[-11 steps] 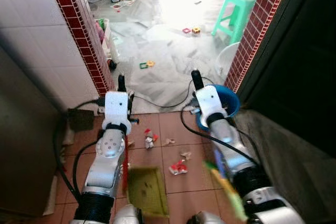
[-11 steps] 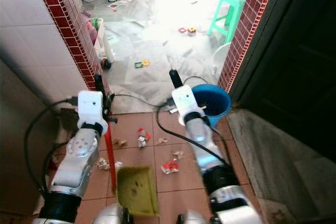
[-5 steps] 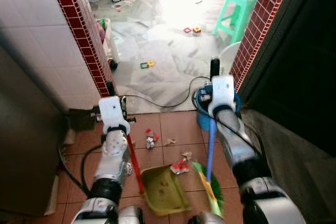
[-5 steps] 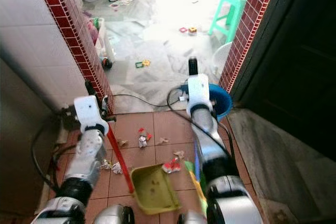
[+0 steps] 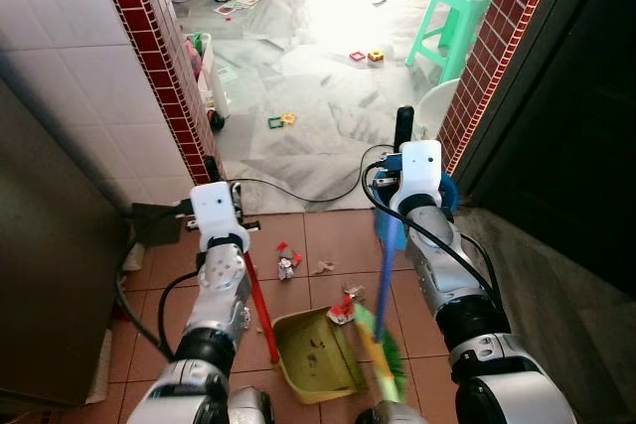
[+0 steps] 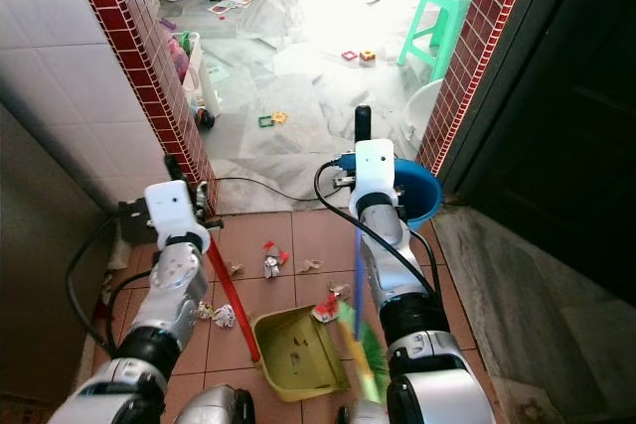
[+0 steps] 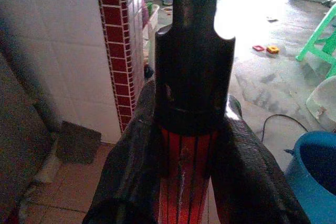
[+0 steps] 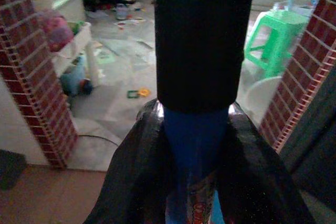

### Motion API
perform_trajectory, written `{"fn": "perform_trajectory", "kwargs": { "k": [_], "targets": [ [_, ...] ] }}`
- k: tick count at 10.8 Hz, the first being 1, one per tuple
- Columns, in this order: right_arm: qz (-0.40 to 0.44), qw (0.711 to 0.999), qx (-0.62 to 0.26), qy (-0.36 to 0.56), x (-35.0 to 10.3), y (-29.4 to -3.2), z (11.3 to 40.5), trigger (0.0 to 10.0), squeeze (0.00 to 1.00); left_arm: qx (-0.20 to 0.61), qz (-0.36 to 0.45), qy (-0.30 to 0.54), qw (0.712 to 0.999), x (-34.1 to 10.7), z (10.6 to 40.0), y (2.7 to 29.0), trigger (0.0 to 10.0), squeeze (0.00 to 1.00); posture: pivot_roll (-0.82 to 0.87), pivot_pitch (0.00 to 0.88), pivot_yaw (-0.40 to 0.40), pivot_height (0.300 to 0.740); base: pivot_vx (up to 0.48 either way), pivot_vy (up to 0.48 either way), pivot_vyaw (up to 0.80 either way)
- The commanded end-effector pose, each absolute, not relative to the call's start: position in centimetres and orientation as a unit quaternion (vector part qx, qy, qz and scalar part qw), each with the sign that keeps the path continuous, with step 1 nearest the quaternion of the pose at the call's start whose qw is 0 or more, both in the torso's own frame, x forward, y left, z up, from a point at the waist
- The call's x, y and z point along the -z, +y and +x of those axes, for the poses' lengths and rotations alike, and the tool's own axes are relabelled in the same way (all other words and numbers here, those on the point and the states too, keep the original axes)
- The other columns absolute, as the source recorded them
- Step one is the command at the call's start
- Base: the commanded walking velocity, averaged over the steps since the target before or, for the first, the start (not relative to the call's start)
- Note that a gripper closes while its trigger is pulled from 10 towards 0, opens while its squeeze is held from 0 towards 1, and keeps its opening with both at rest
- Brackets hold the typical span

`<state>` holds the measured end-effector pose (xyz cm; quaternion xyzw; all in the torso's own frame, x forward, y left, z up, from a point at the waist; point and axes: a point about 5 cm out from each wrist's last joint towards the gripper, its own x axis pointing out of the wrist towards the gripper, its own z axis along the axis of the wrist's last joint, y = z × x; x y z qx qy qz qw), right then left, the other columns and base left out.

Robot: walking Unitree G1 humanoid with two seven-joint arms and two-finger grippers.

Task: Sweep floor

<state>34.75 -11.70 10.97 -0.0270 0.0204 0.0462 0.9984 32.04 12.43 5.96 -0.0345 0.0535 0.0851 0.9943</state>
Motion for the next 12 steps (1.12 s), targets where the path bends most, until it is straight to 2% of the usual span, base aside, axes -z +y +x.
{"fn": "perform_trajectory", "kwargs": {
  "k": [1,3,4,6,9,11,12],
  "targets": [
    [-0.025,0.998,-0.059,-0.021,-13.0,-11.3,35.4,10.0,0.00,-0.074,-0.013,0.060,0.995,-5.6,32.0,12.0,10.0,0.00,-0.14,0.040,0.006,0.740,0.000,0.000,0.00],
    [-0.015,0.997,-0.058,-0.055,-14.8,-12.2,36.2,10.0,0.00,-0.066,0.010,0.030,0.997,-6.3,32.1,12.3,10.0,0.00,-0.13,0.034,0.005,0.740,0.000,0.000,0.00],
    [-0.001,0.996,-0.069,-0.062,-15.6,-12.4,36.7,10.0,0.00,-0.078,-0.007,0.035,0.996,-6.1,32.1,12.9,10.0,0.00,-0.13,0.026,0.002,0.740,0.000,0.000,0.00],
    [-0.038,0.991,-0.078,-0.101,-17.5,-12.5,37.4,10.0,0.00,-0.068,-0.015,0.042,0.997,-5.8,32.2,12.7,10.0,0.00,-0.13,0.019,0.003,0.740,0.000,0.000,0.00],
    [-0.033,0.990,-0.093,-0.097,-17.0,-12.3,37.5,10.0,0.00,-0.051,0.006,0.049,0.997,-5.7,32.3,12.5,10.0,0.00,-0.13,0.013,0.005,0.740,0.000,0.000,0.00],
    [-0.014,0.987,-0.131,-0.088,-16.0,-11.1,36.9,10.0,0.00,-0.093,0.046,0.071,0.992,-5.4,32.1,13.7,10.0,0.00,-0.13,0.016,0.008,0.740,0.000,0.000,0.00],
    [-0.012,0.988,-0.131,-0.086,-15.7,-11.1,36.8,10.0,0.00,-0.115,0.047,0.047,0.991,-6.1,32.1,14.4,10.0,0.00,-0.12,0.016,0.007,0.740,0.000,0.000,0.00]
  ]
}}
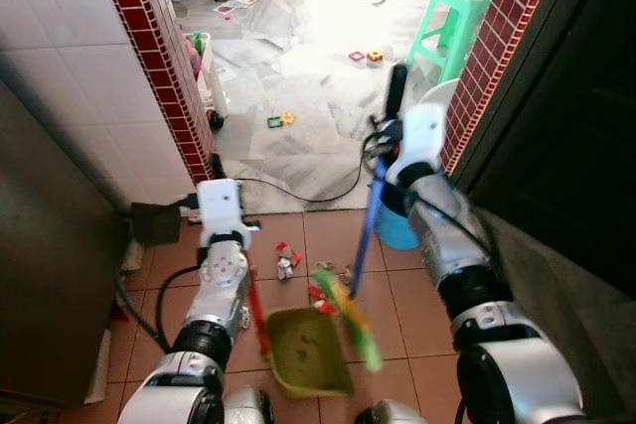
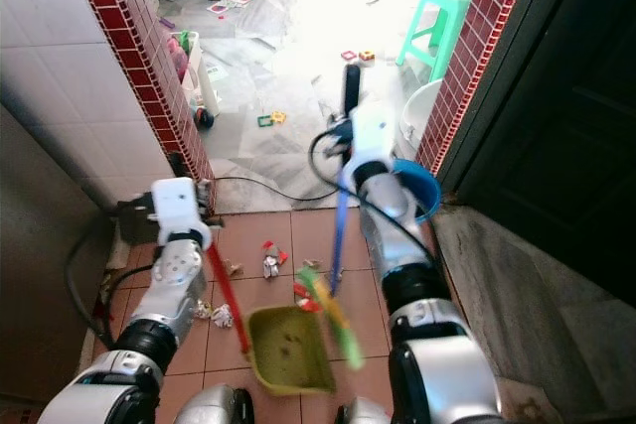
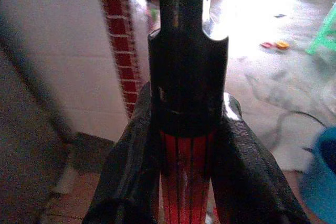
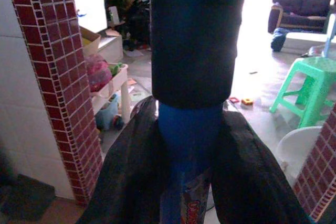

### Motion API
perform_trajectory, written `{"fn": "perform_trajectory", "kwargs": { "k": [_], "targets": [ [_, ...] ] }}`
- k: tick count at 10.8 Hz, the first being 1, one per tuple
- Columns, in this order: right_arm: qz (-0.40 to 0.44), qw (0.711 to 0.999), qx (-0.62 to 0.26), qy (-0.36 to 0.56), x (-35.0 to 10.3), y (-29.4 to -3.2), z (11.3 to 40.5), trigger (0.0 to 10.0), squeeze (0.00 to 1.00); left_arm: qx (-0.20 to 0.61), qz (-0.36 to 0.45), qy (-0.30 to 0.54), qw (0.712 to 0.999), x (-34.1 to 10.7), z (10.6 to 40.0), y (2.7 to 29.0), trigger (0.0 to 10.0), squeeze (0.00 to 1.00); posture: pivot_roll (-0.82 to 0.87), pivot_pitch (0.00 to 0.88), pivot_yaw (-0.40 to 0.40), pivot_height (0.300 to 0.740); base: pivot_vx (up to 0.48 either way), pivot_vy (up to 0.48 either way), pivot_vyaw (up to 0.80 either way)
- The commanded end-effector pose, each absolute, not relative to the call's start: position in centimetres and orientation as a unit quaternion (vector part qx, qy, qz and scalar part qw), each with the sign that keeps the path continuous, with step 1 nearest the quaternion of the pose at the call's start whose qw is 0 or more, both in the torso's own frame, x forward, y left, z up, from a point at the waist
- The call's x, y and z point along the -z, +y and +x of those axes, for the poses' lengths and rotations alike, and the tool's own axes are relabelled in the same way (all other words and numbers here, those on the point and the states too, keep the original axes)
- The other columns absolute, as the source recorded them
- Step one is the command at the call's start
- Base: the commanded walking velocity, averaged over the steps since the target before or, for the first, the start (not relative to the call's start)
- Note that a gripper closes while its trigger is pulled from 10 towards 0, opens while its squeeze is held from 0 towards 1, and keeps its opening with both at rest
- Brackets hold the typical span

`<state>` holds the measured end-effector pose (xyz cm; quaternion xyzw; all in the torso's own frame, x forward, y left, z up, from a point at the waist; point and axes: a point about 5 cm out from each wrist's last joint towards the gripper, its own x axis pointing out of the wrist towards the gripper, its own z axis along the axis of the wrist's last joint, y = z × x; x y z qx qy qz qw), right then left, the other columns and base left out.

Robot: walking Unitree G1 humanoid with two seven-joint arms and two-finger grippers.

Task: Sweep floor

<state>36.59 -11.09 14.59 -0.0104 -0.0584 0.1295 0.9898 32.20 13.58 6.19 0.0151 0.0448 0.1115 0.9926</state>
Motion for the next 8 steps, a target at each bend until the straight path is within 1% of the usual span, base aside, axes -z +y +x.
{"fn": "perform_trajectory", "kwargs": {
  "k": [1,2,3,4,5,6,8],
  "targets": [
    [-0.009,0.988,-0.133,-0.082,-15.5,-11.0,36.7,10.0,0.00,-0.148,0.059,0.031,0.987,-6.4,32.0,15.3,10.0,0.00,-0.12,0.015,0.006,0.740,0.000,0.000,0.00],
    [-0.006,0.987,-0.138,-0.078,-15.2,-10.8,36.6,10.0,0.00,-0.177,0.064,0.039,0.981,-6.2,31.9,16.0,10.0,0.00,-0.12,0.015,0.006,0.740,0.000,0.000,0.00],
    [0.000,0.985,-0.155,-0.072,-15.0,-10.3,36.4,10.0,0.00,-0.193,0.065,0.054,0.978,-5.6,31.7,16.1,10.0,0.00,-0.12,0.012,0.006,0.740,0.000,0.000,0.00],
    [0.004,0.984,-0.164,-0.068,-15.0,-10.1,36.4,10.0,0.00,-0.189,0.061,0.056,0.978,-5.6,31.6,15.9,10.0,0.00,-0.12,0.015,0.005,0.740,0.000,0.000,0.00],
    [0.044,0.981,-0.181,-0.043,-14.7,-9.8,36.4,10.0,0.00,-0.177,0.053,0.059,0.981,-5.5,31.8,15.4,10.0,0.00,-0.13,0.017,0.006,0.740,0.000,0.000,0.00],
    [0.067,0.979,-0.191,-0.032,-14.8,-9.5,36.4,10.0,0.00,-0.164,0.038,0.061,0.984,-5.4,31.8,14.8,10.0,0.00,-0.13,0.017,0.006,0.740,0.000,0.000,0.00],
    [0.125,0.965,-0.229,-0.023,-16.0,-8.2,36.3,10.0,0.00,-0.128,0.030,0.066,0.989,-5.3,31.9,13.5,10.0,0.00,-0.13,0.018,0.010,0.740,0.000,0.000,0.00]
  ]
}}
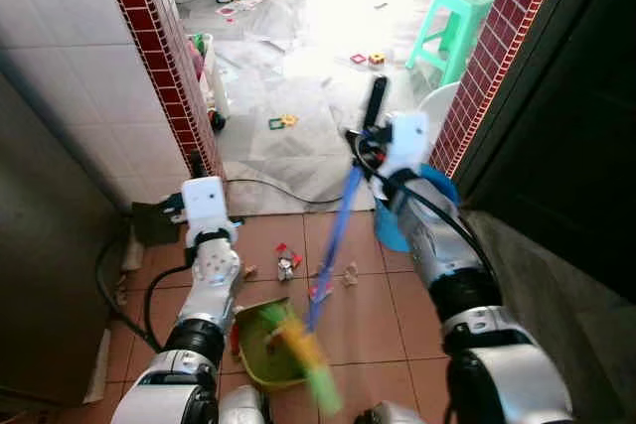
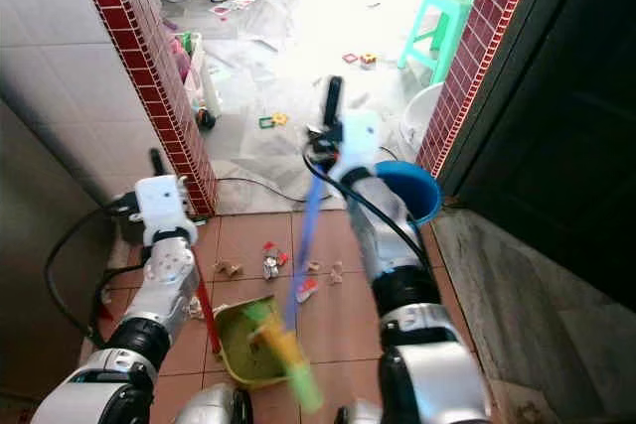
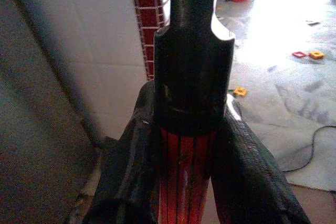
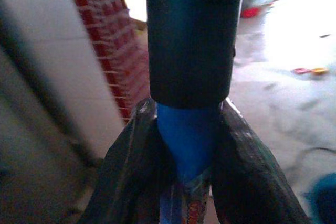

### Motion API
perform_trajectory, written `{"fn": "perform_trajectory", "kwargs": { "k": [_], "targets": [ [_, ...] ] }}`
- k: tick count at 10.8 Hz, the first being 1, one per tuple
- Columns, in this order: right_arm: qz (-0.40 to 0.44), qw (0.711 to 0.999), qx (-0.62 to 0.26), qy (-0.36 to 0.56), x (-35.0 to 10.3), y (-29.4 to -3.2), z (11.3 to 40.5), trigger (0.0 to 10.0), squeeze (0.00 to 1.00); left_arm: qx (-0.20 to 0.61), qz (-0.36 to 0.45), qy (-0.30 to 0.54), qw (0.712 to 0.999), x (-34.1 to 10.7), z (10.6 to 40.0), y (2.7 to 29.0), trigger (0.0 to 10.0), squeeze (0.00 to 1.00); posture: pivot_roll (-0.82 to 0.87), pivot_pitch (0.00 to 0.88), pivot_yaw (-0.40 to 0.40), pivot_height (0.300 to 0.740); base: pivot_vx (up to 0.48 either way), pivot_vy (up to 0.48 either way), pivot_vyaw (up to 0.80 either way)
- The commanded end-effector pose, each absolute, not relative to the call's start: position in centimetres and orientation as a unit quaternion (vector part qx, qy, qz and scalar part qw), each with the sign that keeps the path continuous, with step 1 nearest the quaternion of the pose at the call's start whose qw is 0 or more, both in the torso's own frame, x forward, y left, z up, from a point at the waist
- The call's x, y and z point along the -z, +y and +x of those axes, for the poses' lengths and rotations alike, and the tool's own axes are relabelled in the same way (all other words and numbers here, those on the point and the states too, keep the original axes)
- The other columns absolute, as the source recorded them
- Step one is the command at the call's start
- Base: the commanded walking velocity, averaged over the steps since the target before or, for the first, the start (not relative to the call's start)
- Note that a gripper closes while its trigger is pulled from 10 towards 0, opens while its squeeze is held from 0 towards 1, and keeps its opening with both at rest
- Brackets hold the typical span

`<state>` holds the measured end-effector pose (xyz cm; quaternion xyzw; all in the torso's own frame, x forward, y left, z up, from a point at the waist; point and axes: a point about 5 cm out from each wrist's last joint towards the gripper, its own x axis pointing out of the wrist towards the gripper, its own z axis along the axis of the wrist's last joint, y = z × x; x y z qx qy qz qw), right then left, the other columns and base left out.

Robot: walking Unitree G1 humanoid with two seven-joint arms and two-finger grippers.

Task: Sweep floor

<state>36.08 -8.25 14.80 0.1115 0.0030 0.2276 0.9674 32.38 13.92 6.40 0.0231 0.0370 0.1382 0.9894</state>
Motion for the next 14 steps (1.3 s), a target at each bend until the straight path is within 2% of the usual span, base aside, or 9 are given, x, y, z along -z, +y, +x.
{"fn": "perform_trajectory", "kwargs": {
  "k": [1,3,5,9,11,13,14],
  "targets": [
    [0.141,0.958,-0.248,-0.037,-17.4,-7.7,36.4,10.0,0.00,-0.119,0.025,0.070,0.990,-5.2,32.0,13.4,10.0,0.00,-0.13,0.019,0.011,0.740,0.000,0.000,0.00],
    [0.066,0.959,-0.251,-0.118,-21.2,-8.3,37.0,10.0,0.00,-0.115,0.022,0.079,0.990,-5.0,32.0,13.4,10.0,0.00,-0.13,0.021,0.015,0.740,0.000,0.000,0.00],
    [-0.012,0.958,-0.223,-0.180,-23.9,-9.9,37.2,10.0,0.00,-0.101,0.014,0.080,0.992,-5.0,32.0,13.2,10.0,0.00,-0.13,0.023,0.015,0.740,0.000,0.000,0.00],
    [-0.133,0.971,-0.066,-0.187,-22.6,-14.8,37.4,10.0,0.00,-0.024,-0.043,0.045,0.998,-6.3,32.3,12.0,10.0,0.00,-0.13,0.023,0.015,0.740,0.000,0.000,0.00],
    [-0.173,0.975,-0.004,-0.141,-20.2,-16.9,37.1,10.0,0.00,0.096,-0.049,0.012,0.994,-8.5,32.0,10.2,10.0,0.00,-0.13,0.024,0.022,0.740,0.000,0.000,0.00],
    [-0.144,0.984,0.005,-0.107,-17.9,-16.7,36.5,10.0,0.00,0.134,-0.066,-0.007,0.989,-10.0,31.5,10.0,10.0,0.00,-0.12,0.019,0.028,0.740,0.000,0.000,0.00],
    [-0.128,0.987,0.004,-0.095,-16.7,-16.1,35.8,10.0,0.00,0.159,-0.108,-0.005,0.981,-10.9,31.1,10.0,10.0,0.00,-0.11,0.019,0.035,0.740,0.000,0.000,0.00]
  ]
}}
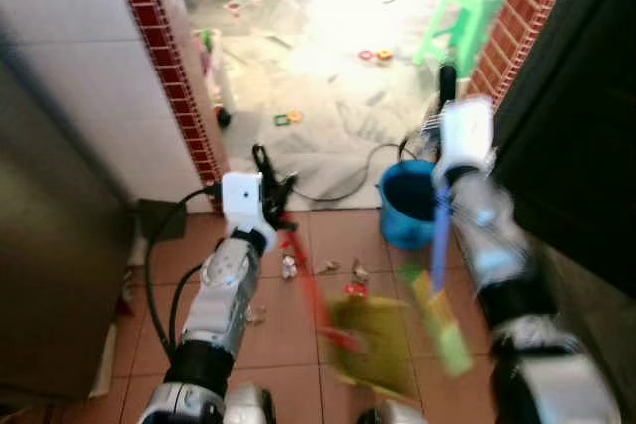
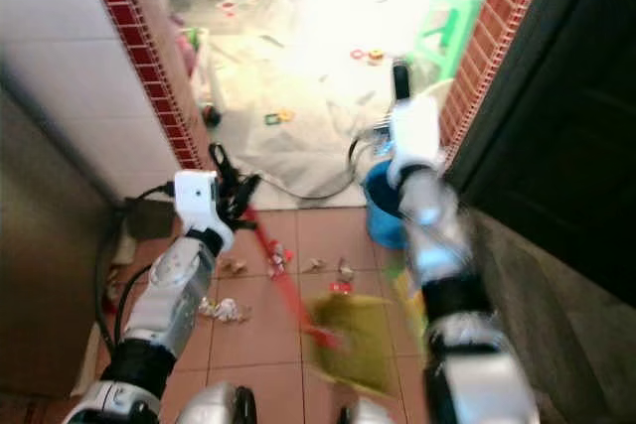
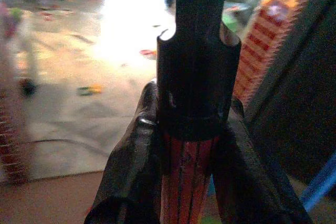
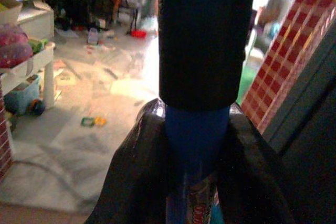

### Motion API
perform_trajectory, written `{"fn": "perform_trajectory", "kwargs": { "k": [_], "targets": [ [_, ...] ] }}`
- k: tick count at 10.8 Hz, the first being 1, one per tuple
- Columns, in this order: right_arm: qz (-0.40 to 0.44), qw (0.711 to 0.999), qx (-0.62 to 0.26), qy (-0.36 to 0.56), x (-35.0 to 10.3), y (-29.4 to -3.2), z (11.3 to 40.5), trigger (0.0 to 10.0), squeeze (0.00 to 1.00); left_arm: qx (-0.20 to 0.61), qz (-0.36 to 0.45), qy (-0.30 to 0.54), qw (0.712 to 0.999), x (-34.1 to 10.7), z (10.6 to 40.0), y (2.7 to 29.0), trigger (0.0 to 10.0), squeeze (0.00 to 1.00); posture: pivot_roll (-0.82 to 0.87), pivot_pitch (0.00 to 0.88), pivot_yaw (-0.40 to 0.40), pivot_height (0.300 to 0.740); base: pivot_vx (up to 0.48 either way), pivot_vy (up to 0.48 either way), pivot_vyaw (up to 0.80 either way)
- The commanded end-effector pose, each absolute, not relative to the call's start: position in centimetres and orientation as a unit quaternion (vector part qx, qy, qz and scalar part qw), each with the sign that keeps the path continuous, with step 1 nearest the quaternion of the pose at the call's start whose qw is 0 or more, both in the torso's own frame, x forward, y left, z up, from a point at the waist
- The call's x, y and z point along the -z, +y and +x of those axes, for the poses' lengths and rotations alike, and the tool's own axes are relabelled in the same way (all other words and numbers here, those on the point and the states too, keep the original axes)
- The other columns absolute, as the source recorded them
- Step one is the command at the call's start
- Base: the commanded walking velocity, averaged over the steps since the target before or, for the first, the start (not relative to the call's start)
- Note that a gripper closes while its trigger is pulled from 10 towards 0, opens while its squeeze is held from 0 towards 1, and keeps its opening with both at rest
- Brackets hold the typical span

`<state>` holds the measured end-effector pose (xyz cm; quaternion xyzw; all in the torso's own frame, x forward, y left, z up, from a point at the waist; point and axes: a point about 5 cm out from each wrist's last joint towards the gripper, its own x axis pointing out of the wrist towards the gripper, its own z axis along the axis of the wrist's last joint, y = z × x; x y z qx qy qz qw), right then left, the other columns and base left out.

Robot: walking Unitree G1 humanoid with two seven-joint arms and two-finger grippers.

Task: Sweep floor

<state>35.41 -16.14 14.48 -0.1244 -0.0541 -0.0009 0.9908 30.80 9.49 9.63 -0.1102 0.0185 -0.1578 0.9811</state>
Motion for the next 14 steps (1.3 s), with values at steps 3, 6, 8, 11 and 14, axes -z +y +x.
{"fn": "perform_trajectory", "kwargs": {
  "k": [3,6,8,11,14],
  "targets": [
    [-0.103,0.993,0.005,-0.064,-14.0,-15.2,33.9,10.0,0.00,0.160,-0.083,-0.016,0.983,-12.2,30.4,11.3,10.0,0.00,-0.10,0.014,0.043,0.740,0.000,0.000,0.00],
    [-0.087,0.995,0.014,-0.048,-13.6,-15.1,33.8,10.0,0.00,0.140,-0.075,-0.024,0.987,-13.7,31.0,12.1,10.0,0.00,-0.09,0.018,0.054,0.740,0.000,0.000,0.00],
    [-0.063,0.997,0.016,-0.052,-13.9,-14.9,34.0,10.0,0.00,0.127,-0.078,-0.047,0.988,-15.2,31.4,12.6,10.0,0.00,-0.09,0.017,0.057,0.740,0.000,0.000,0.00],
    [-0.054,0.997,0.010,-0.059,-14.4,-14.2,34.3,10.0,0.00,0.088,-0.090,-0.104,0.987,-17.9,32.0,13.5,10.0,0.00,-0.10,0.009,0.053,0.740,0.000,0.000,-0.45],
    [-0.072,0.996,0.010,-0.046,-13.6,-14.7,34.0,10.0,0.00,0.032,-0.119,-0.212,0.969,-24.9,32.7,15.1,10.0,0.00,-0.10,0.012,0.048,0.740,0.000,0.000,-0.41]
  ]
}}
